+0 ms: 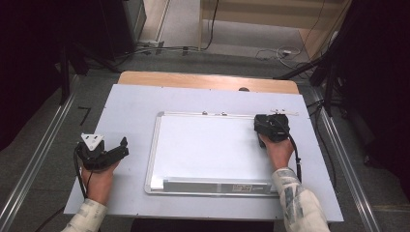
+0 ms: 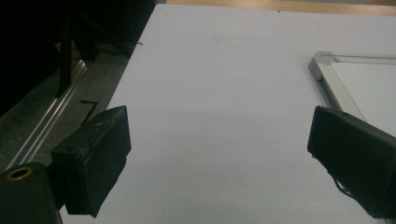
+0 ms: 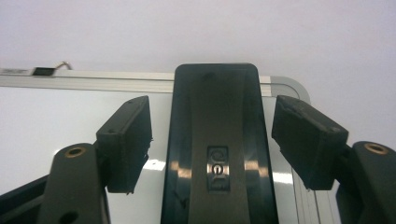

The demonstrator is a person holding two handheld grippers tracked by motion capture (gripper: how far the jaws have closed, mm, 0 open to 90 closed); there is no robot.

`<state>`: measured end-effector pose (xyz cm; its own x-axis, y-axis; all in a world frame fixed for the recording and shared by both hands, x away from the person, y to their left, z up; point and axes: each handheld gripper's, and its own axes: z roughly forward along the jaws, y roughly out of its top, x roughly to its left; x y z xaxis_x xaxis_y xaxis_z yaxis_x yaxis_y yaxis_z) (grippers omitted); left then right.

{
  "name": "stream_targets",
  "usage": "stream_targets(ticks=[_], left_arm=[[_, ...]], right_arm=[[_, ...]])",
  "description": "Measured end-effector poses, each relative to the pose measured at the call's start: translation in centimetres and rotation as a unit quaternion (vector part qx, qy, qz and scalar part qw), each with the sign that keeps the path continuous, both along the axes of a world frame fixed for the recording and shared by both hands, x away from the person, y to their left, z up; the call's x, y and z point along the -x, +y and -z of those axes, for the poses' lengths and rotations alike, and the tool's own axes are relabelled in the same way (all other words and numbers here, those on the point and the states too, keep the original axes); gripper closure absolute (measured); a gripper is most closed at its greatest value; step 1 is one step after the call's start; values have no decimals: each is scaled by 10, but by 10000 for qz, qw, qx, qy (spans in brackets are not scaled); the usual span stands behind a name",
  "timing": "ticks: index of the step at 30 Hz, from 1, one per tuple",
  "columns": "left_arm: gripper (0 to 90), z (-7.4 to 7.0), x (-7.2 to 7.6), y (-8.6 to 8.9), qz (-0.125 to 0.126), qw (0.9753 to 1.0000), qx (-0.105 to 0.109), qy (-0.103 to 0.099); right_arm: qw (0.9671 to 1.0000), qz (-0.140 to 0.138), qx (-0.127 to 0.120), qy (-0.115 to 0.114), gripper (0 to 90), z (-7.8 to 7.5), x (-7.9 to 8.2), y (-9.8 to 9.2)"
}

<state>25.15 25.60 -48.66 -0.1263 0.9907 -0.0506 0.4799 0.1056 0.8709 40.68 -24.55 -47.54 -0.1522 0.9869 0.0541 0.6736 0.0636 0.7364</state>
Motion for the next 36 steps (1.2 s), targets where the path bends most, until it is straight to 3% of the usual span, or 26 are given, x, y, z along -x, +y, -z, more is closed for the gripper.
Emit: stream_targets(ticks=[7, 15, 18, 27, 36], left_arm=[[63, 0, 1, 2, -33, 10000, 16, -4], [63, -1, 2, 3, -85, 9999, 61, 2], [63, 0, 2, 4, -106, 9999, 71, -4], [63, -1, 5, 10, -205, 9997, 132, -9], [63, -1, 7, 15, -312, 9993, 183, 0]], right_arm=[[9993, -250, -167, -239, 236, -5, 27, -17], [9961, -590, -405, -521, 204, -12, 65, -40], [9953, -582, -491, -607, 194, -18, 76, -48], [9962, -470, -322, -660, 191, -20, 101, -80], [9977, -75, -315, -599, 191, -15, 121, -117]])
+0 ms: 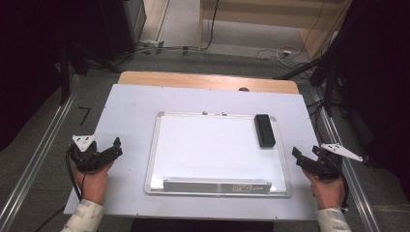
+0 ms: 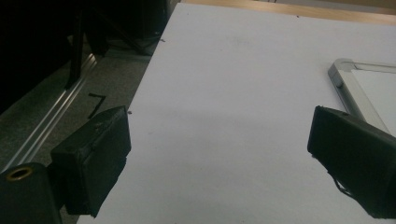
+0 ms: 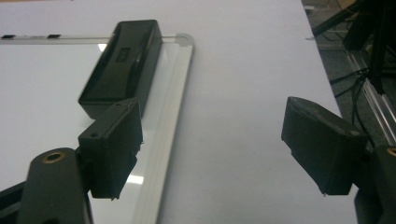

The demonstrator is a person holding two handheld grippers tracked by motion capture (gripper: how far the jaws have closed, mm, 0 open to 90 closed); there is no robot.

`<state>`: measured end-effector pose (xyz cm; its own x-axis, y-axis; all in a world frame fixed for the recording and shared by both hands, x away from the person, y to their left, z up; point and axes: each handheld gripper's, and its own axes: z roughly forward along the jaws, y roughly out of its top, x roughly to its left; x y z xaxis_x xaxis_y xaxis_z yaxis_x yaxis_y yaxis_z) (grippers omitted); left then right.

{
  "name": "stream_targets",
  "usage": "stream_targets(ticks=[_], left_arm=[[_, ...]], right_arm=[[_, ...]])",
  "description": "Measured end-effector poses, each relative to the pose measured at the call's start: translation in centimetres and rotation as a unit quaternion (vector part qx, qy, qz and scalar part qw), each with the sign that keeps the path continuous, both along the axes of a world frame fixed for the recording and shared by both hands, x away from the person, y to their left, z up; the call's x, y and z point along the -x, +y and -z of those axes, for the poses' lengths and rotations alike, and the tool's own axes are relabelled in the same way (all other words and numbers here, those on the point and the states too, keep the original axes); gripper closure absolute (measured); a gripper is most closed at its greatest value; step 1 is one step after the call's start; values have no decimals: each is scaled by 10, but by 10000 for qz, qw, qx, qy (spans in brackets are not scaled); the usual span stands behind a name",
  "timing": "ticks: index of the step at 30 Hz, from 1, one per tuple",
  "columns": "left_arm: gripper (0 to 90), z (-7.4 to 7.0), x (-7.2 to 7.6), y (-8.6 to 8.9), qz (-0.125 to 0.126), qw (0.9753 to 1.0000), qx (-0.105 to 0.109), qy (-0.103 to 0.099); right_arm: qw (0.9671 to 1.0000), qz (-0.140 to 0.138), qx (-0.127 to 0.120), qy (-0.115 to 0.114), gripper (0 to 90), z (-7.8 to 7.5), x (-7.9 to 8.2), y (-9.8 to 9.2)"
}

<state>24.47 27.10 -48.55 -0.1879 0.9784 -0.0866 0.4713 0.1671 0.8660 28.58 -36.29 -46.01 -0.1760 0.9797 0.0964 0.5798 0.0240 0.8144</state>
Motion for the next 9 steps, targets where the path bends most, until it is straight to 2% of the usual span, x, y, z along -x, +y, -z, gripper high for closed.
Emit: stream_targets(ticks=[4, 9], left_arm=[[63, 0, 1, 3, -41, 10000, 28, 33], [63, 1, 1, 7, -98, 9999, 81, 90]], right_arm=[[9998, 148, 38, 113, 181, 5, 5, -12], [9989, 358, 59, 286, 122, 12, 10, -27]])
